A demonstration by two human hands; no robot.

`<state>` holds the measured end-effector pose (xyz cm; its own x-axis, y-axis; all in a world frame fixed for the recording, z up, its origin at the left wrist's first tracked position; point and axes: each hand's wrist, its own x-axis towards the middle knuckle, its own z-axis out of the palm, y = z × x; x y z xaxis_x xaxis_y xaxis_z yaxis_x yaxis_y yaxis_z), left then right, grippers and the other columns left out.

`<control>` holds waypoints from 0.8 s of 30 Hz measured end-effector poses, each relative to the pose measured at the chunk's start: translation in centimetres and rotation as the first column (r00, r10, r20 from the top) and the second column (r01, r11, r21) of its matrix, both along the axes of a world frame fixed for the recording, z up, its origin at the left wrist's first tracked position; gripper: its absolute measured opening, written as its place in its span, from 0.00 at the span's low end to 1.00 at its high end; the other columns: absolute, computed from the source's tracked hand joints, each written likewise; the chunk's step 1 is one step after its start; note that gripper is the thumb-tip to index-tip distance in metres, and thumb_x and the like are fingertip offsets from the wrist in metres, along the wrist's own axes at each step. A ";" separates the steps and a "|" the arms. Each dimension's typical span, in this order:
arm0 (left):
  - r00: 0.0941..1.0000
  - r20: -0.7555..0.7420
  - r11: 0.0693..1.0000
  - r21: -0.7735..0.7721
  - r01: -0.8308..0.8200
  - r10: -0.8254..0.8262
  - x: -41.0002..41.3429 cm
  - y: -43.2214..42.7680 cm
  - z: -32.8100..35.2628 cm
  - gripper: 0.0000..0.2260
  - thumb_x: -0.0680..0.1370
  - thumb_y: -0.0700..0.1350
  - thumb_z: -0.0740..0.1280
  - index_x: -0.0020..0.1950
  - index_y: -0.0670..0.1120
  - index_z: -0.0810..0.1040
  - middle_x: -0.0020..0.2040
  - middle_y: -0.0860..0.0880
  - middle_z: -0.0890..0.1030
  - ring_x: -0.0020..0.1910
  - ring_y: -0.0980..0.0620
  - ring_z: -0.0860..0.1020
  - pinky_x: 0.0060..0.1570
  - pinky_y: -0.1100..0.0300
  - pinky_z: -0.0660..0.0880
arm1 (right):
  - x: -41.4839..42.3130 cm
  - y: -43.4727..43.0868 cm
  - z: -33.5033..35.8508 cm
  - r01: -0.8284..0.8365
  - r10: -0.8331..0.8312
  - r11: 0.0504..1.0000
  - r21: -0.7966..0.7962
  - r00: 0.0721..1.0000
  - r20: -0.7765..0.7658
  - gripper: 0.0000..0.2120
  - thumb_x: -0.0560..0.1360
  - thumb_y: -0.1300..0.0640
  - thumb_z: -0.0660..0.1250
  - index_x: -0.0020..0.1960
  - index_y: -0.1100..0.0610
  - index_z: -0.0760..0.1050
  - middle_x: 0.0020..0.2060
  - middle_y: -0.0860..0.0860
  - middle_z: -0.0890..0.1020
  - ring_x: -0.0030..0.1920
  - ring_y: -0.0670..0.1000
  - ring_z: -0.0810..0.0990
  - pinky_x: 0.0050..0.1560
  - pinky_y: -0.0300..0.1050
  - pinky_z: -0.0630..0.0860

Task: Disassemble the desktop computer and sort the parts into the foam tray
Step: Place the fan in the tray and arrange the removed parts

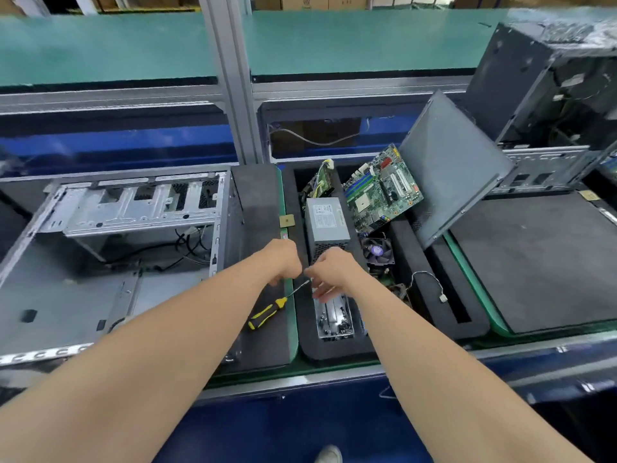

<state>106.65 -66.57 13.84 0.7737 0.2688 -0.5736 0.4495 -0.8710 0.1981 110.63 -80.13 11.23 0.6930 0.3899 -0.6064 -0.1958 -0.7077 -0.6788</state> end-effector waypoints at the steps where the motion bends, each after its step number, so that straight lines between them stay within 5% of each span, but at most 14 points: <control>1: 0.997 -0.066 0.996 0.075 0.049 -0.044 -0.5 -0.3 -0.3 0.06 0.79 0.39 0.63 0.44 0.40 0.77 0.39 0.44 0.81 0.35 0.44 0.81 0.39 0.53 0.82 | -0.7 0.2 -0.4 -0.009 0.009 1.000 -0.002 0.997 -0.076 0.12 0.80 0.60 0.72 0.59 0.68 0.78 0.43 0.63 0.85 0.38 0.63 0.87 0.46 0.62 0.86; 3: 0.980 -0.160 0.972 0.186 0.147 -0.118 -1.7 -0.8 -1.1 0.07 0.79 0.42 0.66 0.45 0.39 0.75 0.38 0.46 0.77 0.33 0.48 0.77 0.34 0.56 0.77 | -2.1 0.7 -1.5 -0.039 0.039 0.999 0.006 0.984 -0.172 0.15 0.80 0.59 0.73 0.60 0.69 0.77 0.45 0.65 0.85 0.36 0.62 0.86 0.44 0.59 0.87; 5: 0.971 -0.182 0.954 0.226 0.197 -0.157 -2.6 -1.0 -2.7 0.09 0.78 0.42 0.67 0.57 0.40 0.78 0.47 0.45 0.79 0.41 0.47 0.78 0.40 0.55 0.76 | -3.3 1.1 -2.5 -0.014 0.026 0.998 0.053 0.973 -0.230 0.17 0.79 0.59 0.74 0.60 0.71 0.78 0.48 0.65 0.85 0.37 0.60 0.87 0.46 0.58 0.87; 11: 0.987 -0.138 0.979 0.176 0.108 -0.084 -4.4 -1.0 -4.6 0.15 0.79 0.38 0.64 0.66 0.39 0.76 0.62 0.40 0.79 0.54 0.43 0.81 0.44 0.56 0.76 | -5.4 1.6 -4.3 0.149 -0.104 0.975 0.166 0.962 -0.254 0.12 0.80 0.61 0.72 0.61 0.67 0.80 0.49 0.65 0.85 0.42 0.63 0.85 0.52 0.62 0.86; 14: 0.999 -0.043 0.995 0.101 0.018 -0.014 -4.5 -0.8 -4.0 0.17 0.81 0.38 0.62 0.70 0.38 0.71 0.64 0.39 0.78 0.54 0.43 0.80 0.39 0.56 0.75 | -5.5 1.7 -3.9 0.204 -0.151 0.953 0.224 0.961 -0.232 0.10 0.81 0.59 0.69 0.60 0.63 0.80 0.46 0.63 0.84 0.41 0.61 0.84 0.51 0.61 0.86; 19: 0.975 0.156 0.986 -0.081 -0.146 0.157 -4.2 -0.7 -1.3 0.20 0.83 0.42 0.59 0.74 0.39 0.63 0.68 0.36 0.73 0.62 0.39 0.77 0.48 0.53 0.72 | -5.4 2.4 -1.7 0.348 -0.293 0.867 0.355 0.935 -0.202 0.08 0.83 0.59 0.65 0.57 0.60 0.80 0.50 0.63 0.87 0.43 0.61 0.88 0.46 0.60 0.87; 24: 0.875 0.408 0.955 -0.246 -0.168 0.259 -4.6 1.0 2.7 0.14 0.85 0.49 0.57 0.64 0.41 0.71 0.61 0.39 0.78 0.53 0.43 0.75 0.44 0.53 0.69 | -5.3 4.2 2.4 0.426 -0.398 0.772 0.472 0.903 -0.165 0.10 0.82 0.63 0.59 0.53 0.58 0.79 0.50 0.62 0.87 0.43 0.61 0.88 0.41 0.59 0.87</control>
<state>102.07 -65.58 16.51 0.8921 0.3733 -0.2545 0.4501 -0.6858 0.5719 105.37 -75.95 13.65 0.8284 0.3261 -0.4555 -0.4375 -0.1314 -0.8896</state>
